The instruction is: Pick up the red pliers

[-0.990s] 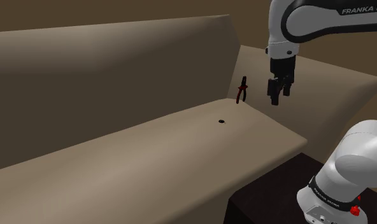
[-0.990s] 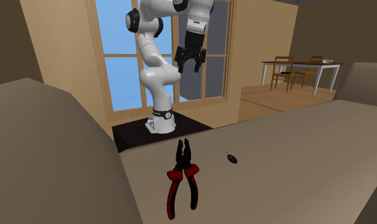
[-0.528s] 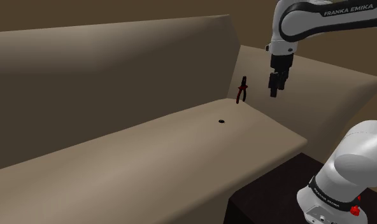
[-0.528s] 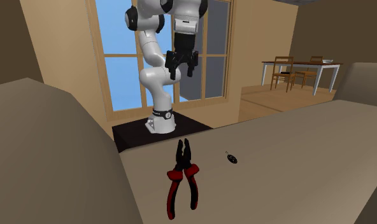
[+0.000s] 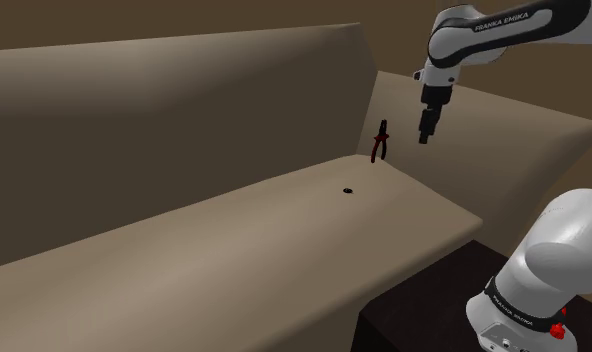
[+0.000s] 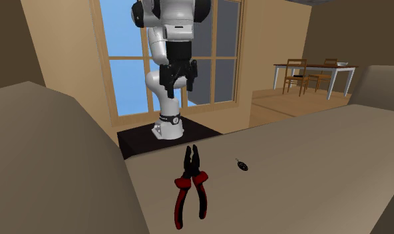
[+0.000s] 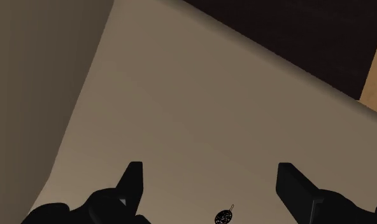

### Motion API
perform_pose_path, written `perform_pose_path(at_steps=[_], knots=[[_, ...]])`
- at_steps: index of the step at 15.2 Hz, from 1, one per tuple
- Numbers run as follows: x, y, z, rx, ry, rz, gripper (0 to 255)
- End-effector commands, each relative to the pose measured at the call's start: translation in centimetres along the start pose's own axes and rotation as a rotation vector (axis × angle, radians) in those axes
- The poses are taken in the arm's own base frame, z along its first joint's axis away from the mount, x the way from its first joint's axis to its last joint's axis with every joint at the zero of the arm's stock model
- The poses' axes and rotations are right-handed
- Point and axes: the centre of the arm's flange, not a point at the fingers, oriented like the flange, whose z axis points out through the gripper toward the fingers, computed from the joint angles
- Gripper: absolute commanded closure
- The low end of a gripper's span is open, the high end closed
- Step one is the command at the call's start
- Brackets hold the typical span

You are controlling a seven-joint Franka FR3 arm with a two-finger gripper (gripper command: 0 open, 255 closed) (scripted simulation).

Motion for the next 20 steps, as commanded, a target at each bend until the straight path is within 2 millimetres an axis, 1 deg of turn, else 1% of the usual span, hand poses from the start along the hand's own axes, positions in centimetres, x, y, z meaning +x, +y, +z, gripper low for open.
perform_pose_path(at_steps=[1,5,10,15,20], knots=[[1.1,2.3,0.4,0.011,0.022,-0.035,0],[3.3,7.2,1.2,0.036,0.063,-0.100,0],[6.5,13.0,2.2,0.068,0.115,-0.181,0],[10.2,18.5,3.2,0.100,0.167,-0.261,0],[14.4,23.7,4.2,0.132,0.218,-0.342,0]])
